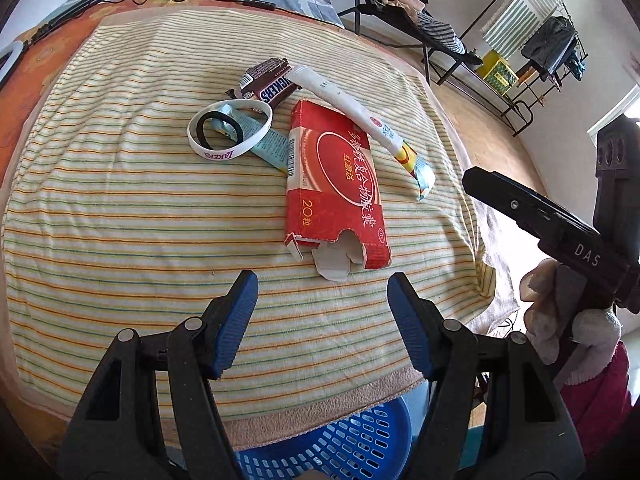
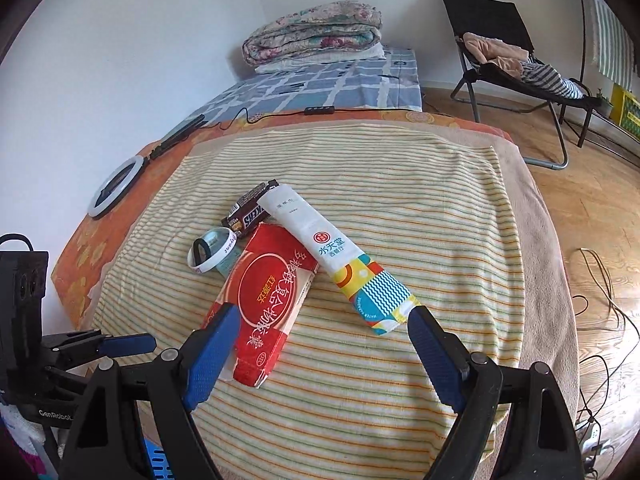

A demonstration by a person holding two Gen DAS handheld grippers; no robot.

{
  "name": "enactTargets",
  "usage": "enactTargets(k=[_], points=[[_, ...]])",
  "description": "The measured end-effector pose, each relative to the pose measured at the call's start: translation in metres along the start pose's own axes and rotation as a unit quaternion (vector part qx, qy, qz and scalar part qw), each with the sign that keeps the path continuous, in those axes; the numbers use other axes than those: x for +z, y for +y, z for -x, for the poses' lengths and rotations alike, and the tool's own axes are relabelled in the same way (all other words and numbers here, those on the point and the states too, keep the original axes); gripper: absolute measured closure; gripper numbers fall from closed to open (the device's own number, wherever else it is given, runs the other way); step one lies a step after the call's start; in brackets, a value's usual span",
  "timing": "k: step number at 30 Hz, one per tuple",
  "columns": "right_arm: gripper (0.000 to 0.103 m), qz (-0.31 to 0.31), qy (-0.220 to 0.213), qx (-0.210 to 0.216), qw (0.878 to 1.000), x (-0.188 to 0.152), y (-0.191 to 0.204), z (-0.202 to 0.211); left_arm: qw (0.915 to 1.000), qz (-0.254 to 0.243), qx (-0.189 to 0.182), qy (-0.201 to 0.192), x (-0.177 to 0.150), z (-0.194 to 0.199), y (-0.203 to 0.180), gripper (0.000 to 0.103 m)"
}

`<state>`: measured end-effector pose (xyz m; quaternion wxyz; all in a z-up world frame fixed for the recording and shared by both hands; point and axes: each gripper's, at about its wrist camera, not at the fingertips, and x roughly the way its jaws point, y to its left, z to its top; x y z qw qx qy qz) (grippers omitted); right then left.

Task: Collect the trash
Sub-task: 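Move both tools back over the bed toward the red tissue box, then grasp the red tissue box with the left tool while the right tool grasps the white snack wrapper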

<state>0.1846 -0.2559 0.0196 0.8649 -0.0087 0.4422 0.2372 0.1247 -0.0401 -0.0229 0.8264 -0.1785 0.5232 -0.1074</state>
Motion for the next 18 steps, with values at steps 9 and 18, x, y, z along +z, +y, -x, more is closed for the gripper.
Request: enactTargets(k=[9, 18], points=[[0.016, 0.028, 0.030, -0.007, 0.999, 0.030, 0.003, -0.062, 0.9996, 0.024, 0.004, 0.012, 0.023, -0.028, 0.010, 0.034], [0.025, -0.010, 0.068, -0.004, 0.998, 0.030, -0.017, -0.102, 0.9982, 0.051, -0.010, 0.028, 0.034, -0.048, 0.023, 0.034]])
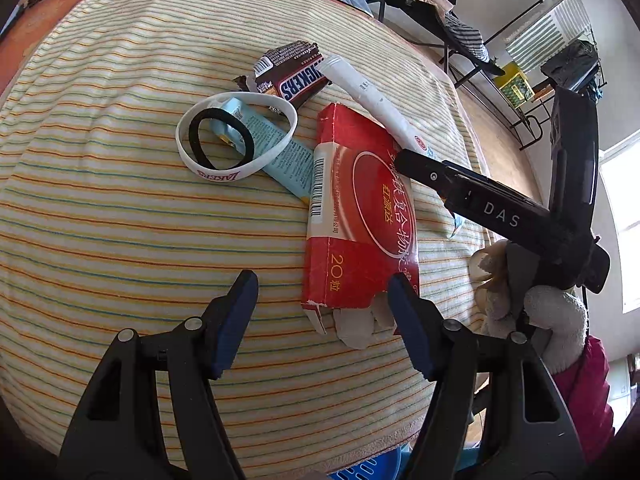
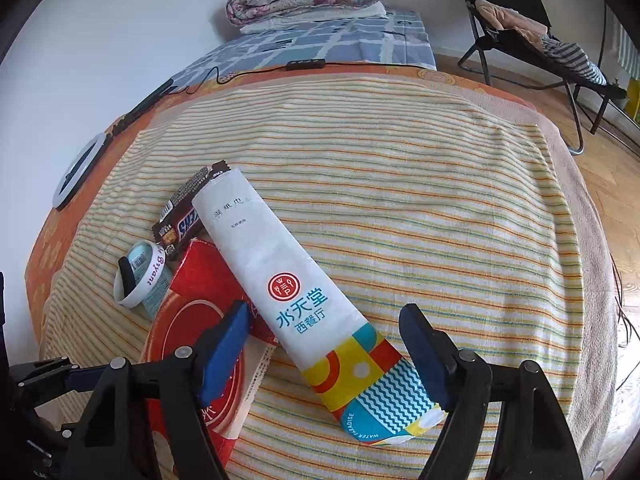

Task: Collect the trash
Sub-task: 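Grasp the red tissue box with the left tool while the right tool grasps the white snack wrapper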

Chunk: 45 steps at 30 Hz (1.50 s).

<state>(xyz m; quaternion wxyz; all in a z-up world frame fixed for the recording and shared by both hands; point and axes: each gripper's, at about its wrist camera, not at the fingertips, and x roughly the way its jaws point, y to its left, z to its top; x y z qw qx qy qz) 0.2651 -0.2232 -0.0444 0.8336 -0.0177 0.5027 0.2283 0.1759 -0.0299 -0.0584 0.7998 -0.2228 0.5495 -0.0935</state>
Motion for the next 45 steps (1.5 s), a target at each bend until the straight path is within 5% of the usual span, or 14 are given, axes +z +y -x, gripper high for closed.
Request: enactTargets(k=[5, 11, 18, 25, 28, 45], points=[[0.056, -0.048, 0.006, 0.066, 0.997, -0.003, -0.017, 0.001, 1.0000, 0.000, 0.002, -0.004, 0.004, -0.005, -0.001, 0.034], [0.078, -0.053, 0.017, 0.073, 0.996, -0.011, -0.018, 0.005, 0.9999, -0.005, 0.007, -0.010, 0.005, -0.009, -0.005, 0.034], [0.083, -0.071, 0.040, 0.096, 0.992, -0.033, -0.027, 0.018, 0.9995, -0.025, 0.015, -0.013, 0.004, -0.011, -0.013, 0.034], [0.083, -0.089, 0.061, 0.130, 0.986, -0.065, -0.028, 0.027, 0.9994, -0.034, 0.008, -0.005, 0.004, -0.015, -0.022, 0.045], [0.083, -0.087, 0.062, 0.137, 0.985, -0.071, -0.025, 0.030, 0.9995, -0.031, -0.008, 0.001, 0.003, -0.016, -0.027, 0.059], [0.083, -0.094, 0.058, 0.133, 0.985, -0.070, -0.025, 0.027, 0.9961, 0.010, -0.069, -0.054, 0.026, 0.004, -0.044, 0.059]])
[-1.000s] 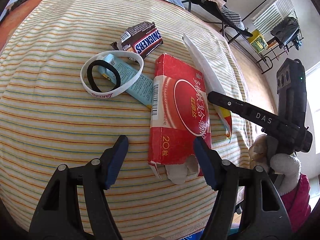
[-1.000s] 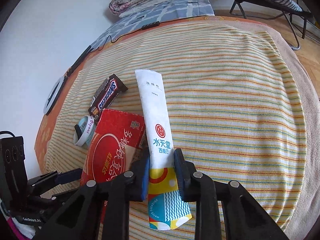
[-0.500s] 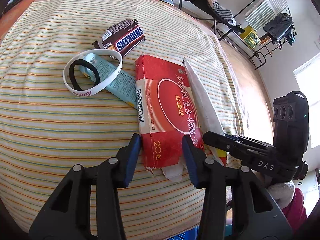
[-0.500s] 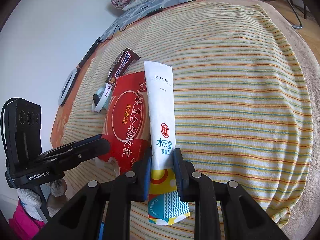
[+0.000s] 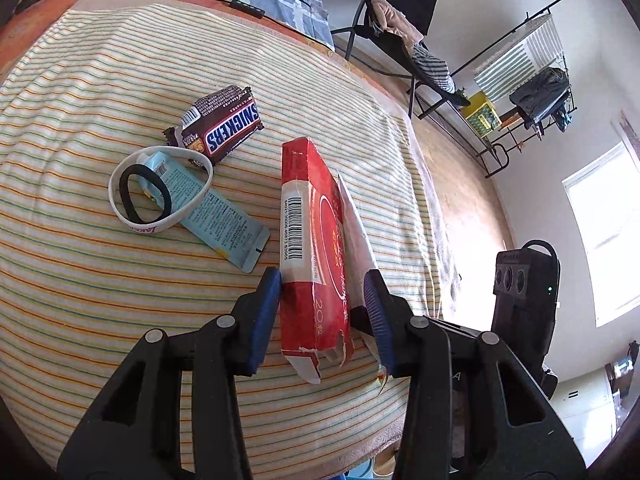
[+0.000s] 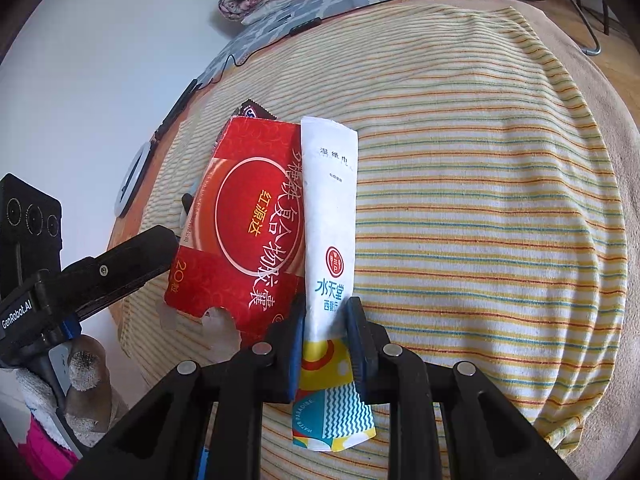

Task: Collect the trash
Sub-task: 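Grasp the red tissue box with the left tool while the right tool grasps the white snack wrapper, then carry the tissue box and snack wrapper with both tools over the blue basket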

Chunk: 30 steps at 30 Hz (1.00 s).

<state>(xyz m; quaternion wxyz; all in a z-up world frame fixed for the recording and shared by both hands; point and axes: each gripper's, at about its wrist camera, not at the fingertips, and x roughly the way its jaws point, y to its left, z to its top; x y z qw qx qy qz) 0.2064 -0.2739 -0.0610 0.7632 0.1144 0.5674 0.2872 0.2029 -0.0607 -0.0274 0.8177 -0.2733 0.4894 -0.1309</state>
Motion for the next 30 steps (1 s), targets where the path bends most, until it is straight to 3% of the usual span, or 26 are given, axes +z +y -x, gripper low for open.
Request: enactTargets(k=[12, 14, 16, 20, 30], points=[[0.083, -0.009, -0.008, 0.003, 1.000, -0.001, -0.004, 0.003, 0.9992, 0.018, -0.036, -0.007, 0.005, 0.002, -0.007, 0.059], [0.083, -0.010, -0.008, 0.004, 1.000, -0.001, -0.004, 0.004, 0.9993, 0.018, -0.033, 0.007, 0.005, -0.004, -0.006, 0.070], [0.083, -0.009, -0.008, 0.003, 1.000, -0.001, -0.006, 0.004, 0.9987, 0.029, -0.035, 0.024, 0.002, -0.013, -0.002, 0.071], [0.084, -0.006, -0.008, 0.002, 1.000, -0.001, -0.006, 0.005, 0.9987, 0.033, -0.015, 0.036, -0.003, -0.024, 0.001, 0.079], [0.091, -0.016, -0.028, -0.013, 0.999, -0.007, -0.009, 0.022, 0.9989, -0.024, 0.037, -0.010, -0.006, -0.001, -0.014, 0.085]])
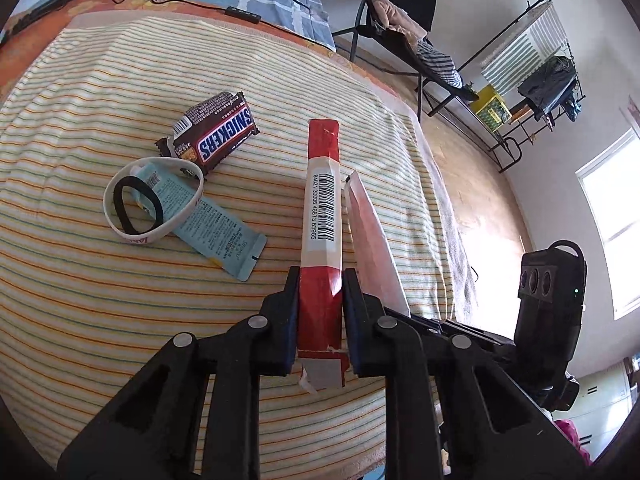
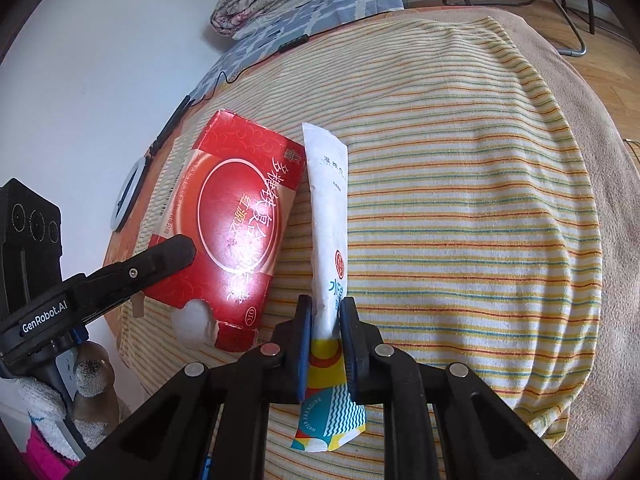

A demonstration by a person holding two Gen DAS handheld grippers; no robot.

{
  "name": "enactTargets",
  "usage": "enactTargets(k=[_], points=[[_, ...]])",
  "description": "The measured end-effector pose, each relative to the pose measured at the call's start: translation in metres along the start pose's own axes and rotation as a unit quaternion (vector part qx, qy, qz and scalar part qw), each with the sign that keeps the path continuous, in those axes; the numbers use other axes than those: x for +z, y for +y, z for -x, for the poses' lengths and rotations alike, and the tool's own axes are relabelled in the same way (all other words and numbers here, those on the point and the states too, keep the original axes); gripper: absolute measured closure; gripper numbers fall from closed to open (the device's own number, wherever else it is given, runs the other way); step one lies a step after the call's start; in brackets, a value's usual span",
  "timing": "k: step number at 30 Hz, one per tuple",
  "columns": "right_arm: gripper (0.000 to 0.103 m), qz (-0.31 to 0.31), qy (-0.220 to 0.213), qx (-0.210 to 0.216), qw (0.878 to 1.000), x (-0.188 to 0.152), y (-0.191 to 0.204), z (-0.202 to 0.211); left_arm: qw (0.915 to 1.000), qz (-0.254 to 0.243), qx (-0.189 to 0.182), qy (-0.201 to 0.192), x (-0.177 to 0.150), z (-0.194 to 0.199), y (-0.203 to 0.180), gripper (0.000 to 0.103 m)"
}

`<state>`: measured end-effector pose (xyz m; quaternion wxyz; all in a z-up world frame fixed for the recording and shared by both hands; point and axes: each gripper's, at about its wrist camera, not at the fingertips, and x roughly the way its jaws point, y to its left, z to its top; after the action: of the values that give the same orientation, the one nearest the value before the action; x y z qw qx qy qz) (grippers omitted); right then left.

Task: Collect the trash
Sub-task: 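Carry the tissue box and snack wrapper with both tools over the blue basket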

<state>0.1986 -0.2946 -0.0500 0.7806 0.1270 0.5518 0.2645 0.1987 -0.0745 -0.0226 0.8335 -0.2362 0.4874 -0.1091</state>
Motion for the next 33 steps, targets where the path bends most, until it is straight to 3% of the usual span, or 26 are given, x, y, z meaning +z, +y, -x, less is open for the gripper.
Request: enactTargets(k=[10, 20, 33], points=[[0.096, 0.032, -0.038, -0.033, 0.998, -0.021, 0.023, 0.028, 0.9990, -0.029, 0.013, -0.032, -0.015, 0.043, -0.002, 0.085], [0.096, 0.064, -0.067, -0.019, 0.996, -0.063, 0.062, 0.064, 0.9955, -0.074, 0.023, -0.054, -0.053, 0.104, -0.003, 0.085], [0.096, 0.108, -0.046, 0.005, 0.993, -0.162, 0.100, 0.090, 0.9940, -0.095, 0.043, -0.035, -0.154, 0.165, 0.022, 0.085]])
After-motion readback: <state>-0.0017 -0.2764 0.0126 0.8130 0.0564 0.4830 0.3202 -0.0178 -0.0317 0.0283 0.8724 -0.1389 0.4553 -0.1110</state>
